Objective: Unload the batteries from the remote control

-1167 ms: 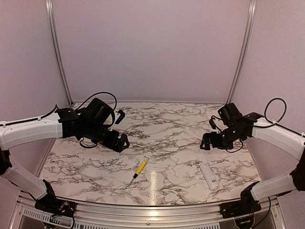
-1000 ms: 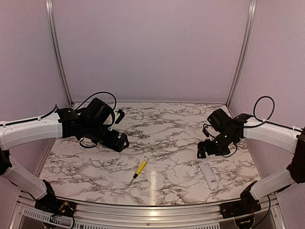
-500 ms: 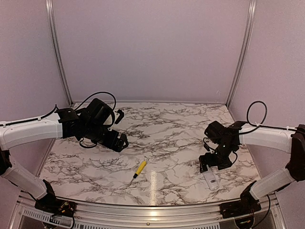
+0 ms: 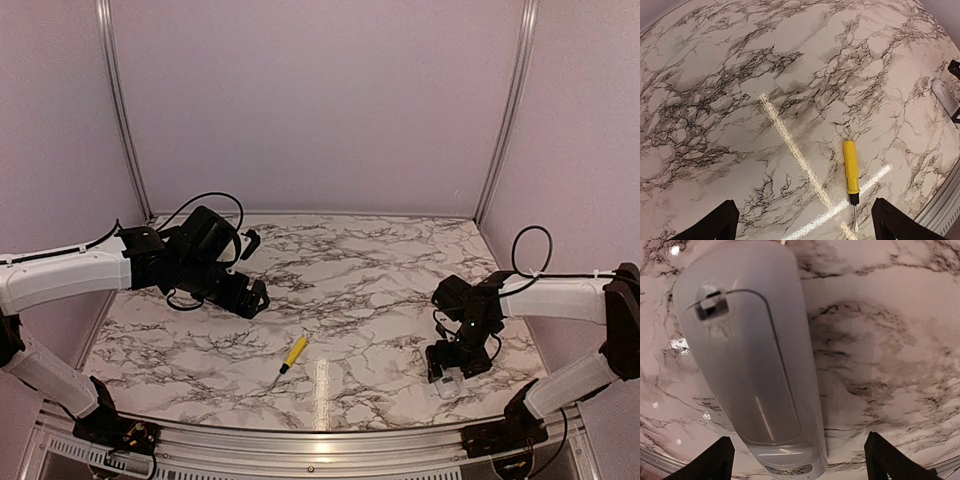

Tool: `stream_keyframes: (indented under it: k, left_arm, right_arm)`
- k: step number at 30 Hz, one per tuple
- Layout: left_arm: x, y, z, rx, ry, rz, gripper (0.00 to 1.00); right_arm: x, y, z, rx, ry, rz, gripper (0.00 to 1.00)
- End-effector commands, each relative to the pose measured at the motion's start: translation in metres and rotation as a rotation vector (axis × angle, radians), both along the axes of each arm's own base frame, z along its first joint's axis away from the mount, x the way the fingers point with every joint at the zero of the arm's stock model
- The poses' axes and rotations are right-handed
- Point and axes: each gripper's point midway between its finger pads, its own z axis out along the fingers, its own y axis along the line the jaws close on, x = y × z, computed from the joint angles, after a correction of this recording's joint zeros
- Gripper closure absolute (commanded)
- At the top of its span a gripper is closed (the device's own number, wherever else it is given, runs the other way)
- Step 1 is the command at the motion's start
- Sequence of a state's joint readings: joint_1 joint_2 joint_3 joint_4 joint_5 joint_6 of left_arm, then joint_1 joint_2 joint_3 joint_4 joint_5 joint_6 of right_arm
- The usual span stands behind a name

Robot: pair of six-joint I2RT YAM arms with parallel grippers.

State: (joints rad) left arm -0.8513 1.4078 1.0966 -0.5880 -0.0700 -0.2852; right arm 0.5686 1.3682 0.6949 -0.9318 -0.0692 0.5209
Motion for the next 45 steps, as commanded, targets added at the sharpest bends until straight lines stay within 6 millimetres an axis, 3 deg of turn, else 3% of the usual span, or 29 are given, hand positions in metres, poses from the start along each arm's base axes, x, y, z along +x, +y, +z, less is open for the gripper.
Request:
stream_keyframes:
  k: [1,12,18,23,28,38,45]
  left_arm:
    - [-0.003,0.004,0.003,0.007,-0.001,0.01,0.02]
    - [-0.006,0.007,0.007,-0.018,0.004,0.032,0.02]
    - [-0.008,0.008,0.009,-0.029,0.004,0.038,0.02]
    - [-0.01,0.01,0.01,-0.035,0.009,0.041,0.02]
    - [-0.011,0.01,0.009,-0.03,0.011,0.035,0.02]
    - [-0.01,0.005,0.011,-0.032,0.011,0.011,0.02]
    - [-0.009,-0.004,0.017,-0.055,0.02,-0.011,0.02]
  right_arm:
    - [0.005,0.004,-0.001,0.005,-0.027,-0.021,0.12]
    - [0.01,0.005,-0.012,-0.019,-0.019,-0.008,0.19]
    - [0.003,0.022,-0.022,-0.052,-0.006,0.078,0.22]
    - [0.001,0.031,-0.027,-0.045,0.0,0.094,0.32]
    - [0.001,0.031,-0.027,-0.047,-0.002,0.107,0.47]
    - [0.006,0.035,-0.016,-0.024,-0.032,0.133,0.65]
    - [0.024,0.049,0.007,0.02,-0.102,0.181,0.68]
